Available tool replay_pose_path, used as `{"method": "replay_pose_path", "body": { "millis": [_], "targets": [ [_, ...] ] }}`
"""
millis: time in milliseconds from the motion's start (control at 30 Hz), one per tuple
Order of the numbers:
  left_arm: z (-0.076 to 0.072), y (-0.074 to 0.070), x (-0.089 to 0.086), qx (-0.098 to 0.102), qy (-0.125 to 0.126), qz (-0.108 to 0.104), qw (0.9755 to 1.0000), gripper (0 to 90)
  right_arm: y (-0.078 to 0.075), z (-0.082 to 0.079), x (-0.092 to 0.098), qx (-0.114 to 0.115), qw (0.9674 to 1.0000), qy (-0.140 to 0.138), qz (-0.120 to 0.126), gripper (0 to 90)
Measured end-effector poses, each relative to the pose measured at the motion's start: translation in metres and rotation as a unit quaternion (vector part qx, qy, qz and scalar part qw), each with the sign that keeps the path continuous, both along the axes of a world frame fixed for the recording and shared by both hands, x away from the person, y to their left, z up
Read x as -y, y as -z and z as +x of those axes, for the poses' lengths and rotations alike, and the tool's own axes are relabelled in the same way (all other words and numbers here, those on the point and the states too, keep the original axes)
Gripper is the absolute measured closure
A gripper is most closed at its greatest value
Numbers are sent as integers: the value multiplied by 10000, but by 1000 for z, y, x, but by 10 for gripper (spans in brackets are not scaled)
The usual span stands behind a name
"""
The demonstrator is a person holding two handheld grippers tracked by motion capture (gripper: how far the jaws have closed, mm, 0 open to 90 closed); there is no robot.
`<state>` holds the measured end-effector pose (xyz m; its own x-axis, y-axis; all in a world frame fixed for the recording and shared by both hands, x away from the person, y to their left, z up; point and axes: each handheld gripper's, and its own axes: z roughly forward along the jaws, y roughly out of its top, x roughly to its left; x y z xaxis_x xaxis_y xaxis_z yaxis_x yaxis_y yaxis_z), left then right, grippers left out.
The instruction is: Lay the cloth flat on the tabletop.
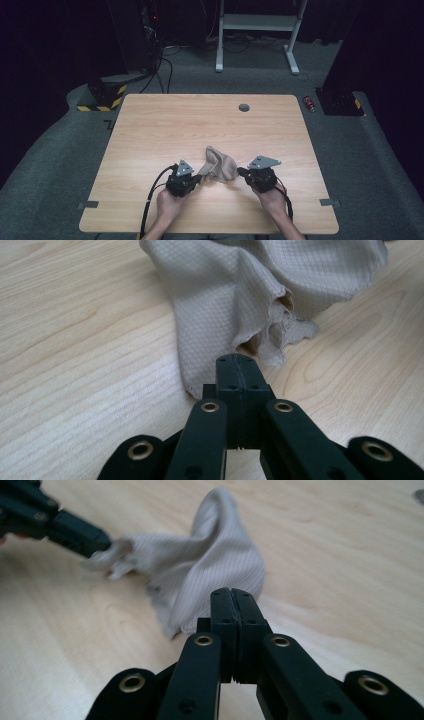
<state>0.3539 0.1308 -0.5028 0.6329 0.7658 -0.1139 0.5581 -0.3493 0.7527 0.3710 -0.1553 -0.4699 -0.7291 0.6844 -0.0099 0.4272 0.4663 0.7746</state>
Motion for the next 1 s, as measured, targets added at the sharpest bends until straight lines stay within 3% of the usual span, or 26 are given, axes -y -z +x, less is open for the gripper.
{"method": "replay_pose_path", "body": {
  "millis": [67,133,400,600,733,1000],
  "targets": [
    [3,-1,-2,-12,-35,-58,10000,900,-2,4,2,28,10000,56,8,888],
    [5,-2,-5,-9,-112,-93,9999,900,-5,17,8,1,9996,284,83,888],
    [24,-16,-17,133,-322,-95,9993,900,3,48,20,-183,9961,861,-69,889],
    [41,-20,-17,96,-409,-92,9991,900,10,61,17,-289,9943,1024,-108,889],
    [63,-12,-16,23,-591,90,9982,900,13,77,10,-331,9924,1167,-185,888],
    [88,-2,-12,-130,-855,429,9953,900,30,96,2,-565,9880,1386,-379,886]
  ]
}}
